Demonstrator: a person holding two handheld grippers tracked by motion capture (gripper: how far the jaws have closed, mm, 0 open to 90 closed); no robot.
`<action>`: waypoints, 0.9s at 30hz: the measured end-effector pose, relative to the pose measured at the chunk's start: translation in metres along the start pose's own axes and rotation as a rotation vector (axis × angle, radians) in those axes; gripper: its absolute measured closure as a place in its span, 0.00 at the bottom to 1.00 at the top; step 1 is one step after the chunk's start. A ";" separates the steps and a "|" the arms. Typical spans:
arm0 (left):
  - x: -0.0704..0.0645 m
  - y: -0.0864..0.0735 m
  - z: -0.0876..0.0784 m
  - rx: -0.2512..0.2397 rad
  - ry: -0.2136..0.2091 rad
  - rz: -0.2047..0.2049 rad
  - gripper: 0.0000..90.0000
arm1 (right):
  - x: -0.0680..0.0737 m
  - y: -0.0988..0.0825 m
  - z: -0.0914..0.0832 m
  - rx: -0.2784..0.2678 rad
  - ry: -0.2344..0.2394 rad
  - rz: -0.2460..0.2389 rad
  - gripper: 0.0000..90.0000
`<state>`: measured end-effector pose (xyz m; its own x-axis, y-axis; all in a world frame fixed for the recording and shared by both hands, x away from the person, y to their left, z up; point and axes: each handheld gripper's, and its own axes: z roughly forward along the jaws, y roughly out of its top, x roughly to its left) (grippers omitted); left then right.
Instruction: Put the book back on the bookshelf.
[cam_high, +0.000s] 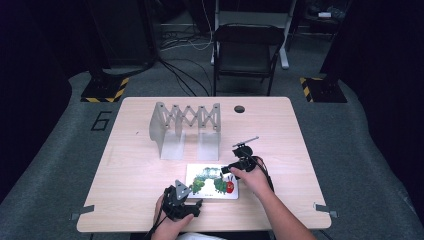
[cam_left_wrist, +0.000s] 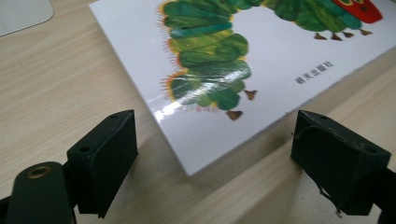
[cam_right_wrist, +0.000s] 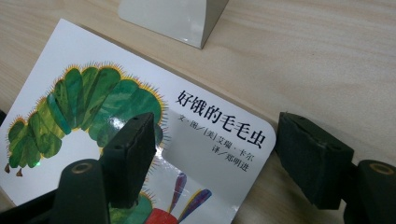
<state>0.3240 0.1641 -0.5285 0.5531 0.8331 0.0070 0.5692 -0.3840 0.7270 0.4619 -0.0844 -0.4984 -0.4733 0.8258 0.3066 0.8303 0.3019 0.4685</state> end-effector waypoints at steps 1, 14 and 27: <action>0.001 0.000 0.001 0.003 0.003 0.000 0.12 | 0.000 0.000 0.000 0.004 -0.001 -0.001 0.31; -0.005 0.005 0.008 0.027 -0.030 0.047 0.00 | 0.008 0.001 0.001 0.028 -0.036 -0.035 0.37; -0.007 0.004 0.007 0.026 -0.032 0.044 0.00 | 0.012 0.002 -0.009 0.020 -0.036 -0.044 0.39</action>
<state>0.3269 0.1544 -0.5306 0.5965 0.8025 0.0163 0.5596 -0.4303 0.7083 0.4551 -0.0781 -0.4862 -0.4989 0.8280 0.2560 0.8146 0.3473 0.4645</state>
